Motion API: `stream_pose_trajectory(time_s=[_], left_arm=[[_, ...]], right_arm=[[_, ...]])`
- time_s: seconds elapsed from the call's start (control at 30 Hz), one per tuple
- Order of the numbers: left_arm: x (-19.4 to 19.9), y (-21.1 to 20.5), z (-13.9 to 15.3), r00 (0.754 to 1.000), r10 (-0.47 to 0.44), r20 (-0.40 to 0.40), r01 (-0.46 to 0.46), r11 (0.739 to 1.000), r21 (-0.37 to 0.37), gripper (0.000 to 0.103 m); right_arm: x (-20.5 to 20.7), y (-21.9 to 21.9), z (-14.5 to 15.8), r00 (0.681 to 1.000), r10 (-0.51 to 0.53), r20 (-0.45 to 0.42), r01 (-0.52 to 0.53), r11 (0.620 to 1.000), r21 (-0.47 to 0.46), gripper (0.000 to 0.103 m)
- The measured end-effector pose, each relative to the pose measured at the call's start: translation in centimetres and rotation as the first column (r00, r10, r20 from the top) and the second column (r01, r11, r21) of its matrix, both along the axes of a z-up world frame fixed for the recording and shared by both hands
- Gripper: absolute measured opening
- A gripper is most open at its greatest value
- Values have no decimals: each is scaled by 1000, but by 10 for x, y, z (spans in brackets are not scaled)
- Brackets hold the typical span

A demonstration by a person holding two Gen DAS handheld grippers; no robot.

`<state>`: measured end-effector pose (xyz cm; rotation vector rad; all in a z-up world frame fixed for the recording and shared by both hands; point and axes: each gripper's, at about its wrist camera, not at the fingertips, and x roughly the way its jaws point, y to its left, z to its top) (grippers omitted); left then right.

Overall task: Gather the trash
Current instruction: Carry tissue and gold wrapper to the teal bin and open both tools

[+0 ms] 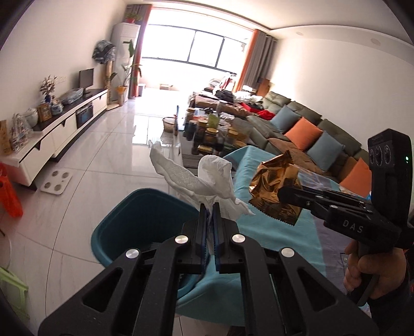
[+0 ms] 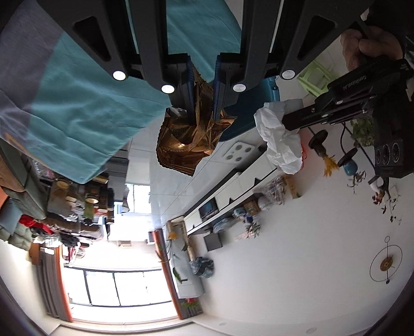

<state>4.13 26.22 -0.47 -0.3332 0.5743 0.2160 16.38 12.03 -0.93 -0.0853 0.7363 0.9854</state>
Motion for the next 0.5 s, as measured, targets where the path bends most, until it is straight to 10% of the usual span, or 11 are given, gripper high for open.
stream_pose_trajectory(time_s=[0.5], left_arm=[[5,66,-93,969,137,-208,-144,989,-19,5]], right_arm=[[17,118,-59,987,127,-99,-146,963,-225,12]])
